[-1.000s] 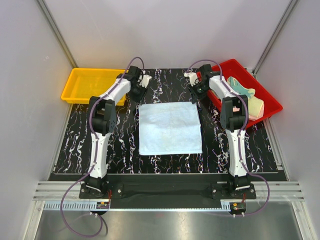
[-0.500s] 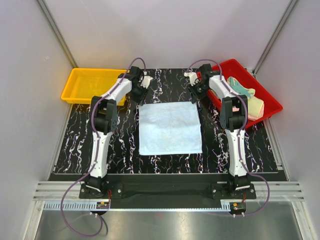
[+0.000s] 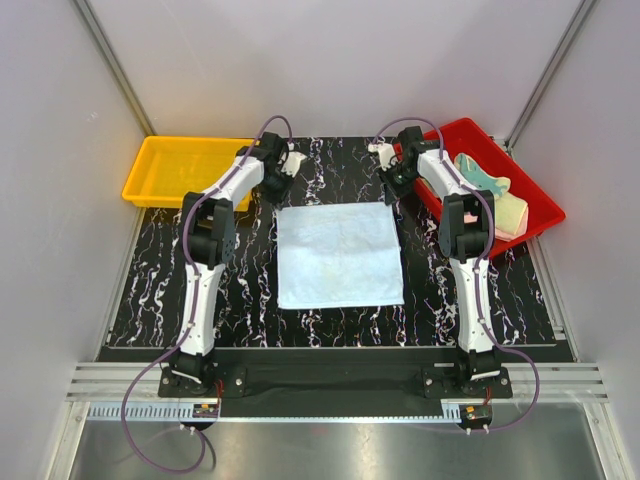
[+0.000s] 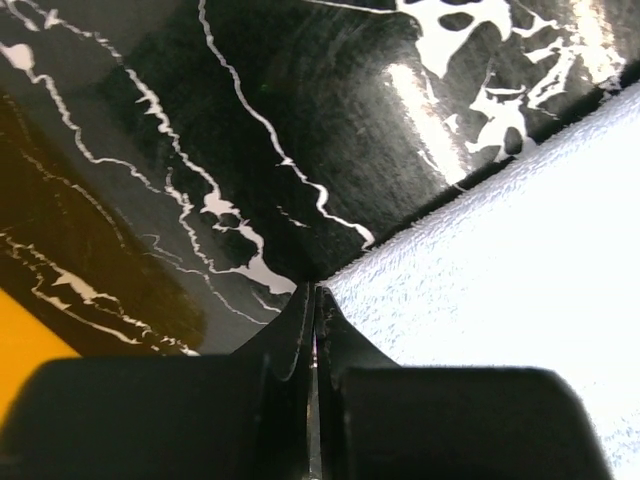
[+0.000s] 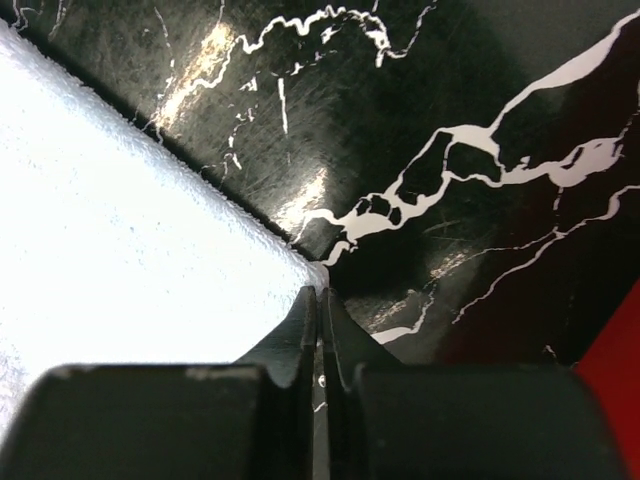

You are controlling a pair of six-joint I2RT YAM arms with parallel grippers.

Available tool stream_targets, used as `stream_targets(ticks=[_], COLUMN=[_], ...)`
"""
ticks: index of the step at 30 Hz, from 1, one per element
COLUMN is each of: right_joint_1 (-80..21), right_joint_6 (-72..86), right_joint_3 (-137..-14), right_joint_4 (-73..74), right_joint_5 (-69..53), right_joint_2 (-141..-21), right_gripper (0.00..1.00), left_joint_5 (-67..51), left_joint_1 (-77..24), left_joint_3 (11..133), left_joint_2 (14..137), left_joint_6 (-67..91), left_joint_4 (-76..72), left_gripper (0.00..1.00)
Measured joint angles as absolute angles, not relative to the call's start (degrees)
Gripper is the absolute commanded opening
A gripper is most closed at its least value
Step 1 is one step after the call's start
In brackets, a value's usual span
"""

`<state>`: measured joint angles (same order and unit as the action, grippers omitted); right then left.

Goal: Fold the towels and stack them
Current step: Fold the towel

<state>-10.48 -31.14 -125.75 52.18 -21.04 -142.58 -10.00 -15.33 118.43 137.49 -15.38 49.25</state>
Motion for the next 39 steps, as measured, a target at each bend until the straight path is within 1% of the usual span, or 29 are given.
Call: stream_targets(ticks=[1,7,11,18,25,34,39], right_joint_1=[-10.48,-10.48,-10.48,-10.48,-10.5,-10.5,-10.52], right_joint_6=[-31.05,-29.78,-28.51,-26.39,-25.23,-24.1,-22.24], right_joint_3=[-125.84,-126.41,-125.14,-119.74,-116.46,-111.0,-104.33], right_joint_4=[52.03,49.5,46.52,39.97,35.59,35.4,36.23], right_joint_5=[-20.73,-20.43,-19.99,-18.9,-17.47,-17.02,-17.28], right_joint_2=[-142.58,-142.37,-140.18,-129.93,-121.16,-110.65,-100.55], right_gripper=[0.0,0.0,0.0,0.0,0.0,0.0,0.0], left_joint_5=[-9.54,-7.03,-5.63,-2.66,0.75,4.34,6.55], left_joint_1=[-15.33,-15.33,-15.33,-15.79,-17.26,-19.86,-22.44], left_joint_3=[118.52,118.52,117.34,115.68,113.73,110.02,106.17], left_joint_2=[137.49,136.68,132.62,122.48,116.42,107.72,99.5], left_joint_6=[-15.18,-14.48,-13.91,-13.69,-13.76,-14.2,-14.15], left_joint_4=[49.21,47.27,45.3,42.24,40.99,40.97,41.15], left_gripper=[0.0,0.0,0.0,0.0,0.0,0.0,0.0])
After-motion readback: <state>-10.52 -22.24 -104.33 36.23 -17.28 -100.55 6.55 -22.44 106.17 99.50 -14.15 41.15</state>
